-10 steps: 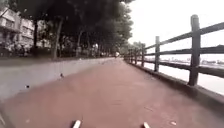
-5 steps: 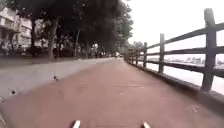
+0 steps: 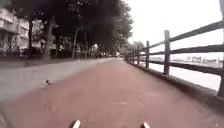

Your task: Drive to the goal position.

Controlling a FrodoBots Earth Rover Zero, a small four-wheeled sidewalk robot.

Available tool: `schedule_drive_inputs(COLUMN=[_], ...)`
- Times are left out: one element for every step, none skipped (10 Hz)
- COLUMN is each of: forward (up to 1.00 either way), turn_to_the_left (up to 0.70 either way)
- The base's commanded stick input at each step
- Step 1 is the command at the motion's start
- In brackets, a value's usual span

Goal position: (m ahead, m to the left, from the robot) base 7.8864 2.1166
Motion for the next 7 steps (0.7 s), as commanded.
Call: schedule_drive_inputs(forward=[0.7,0.7,0.7,0.7,0.7,0.7,0.7], turn_to_the_left=[0.0,0.0,0.0,0.0,0.0,0.0,0.0])
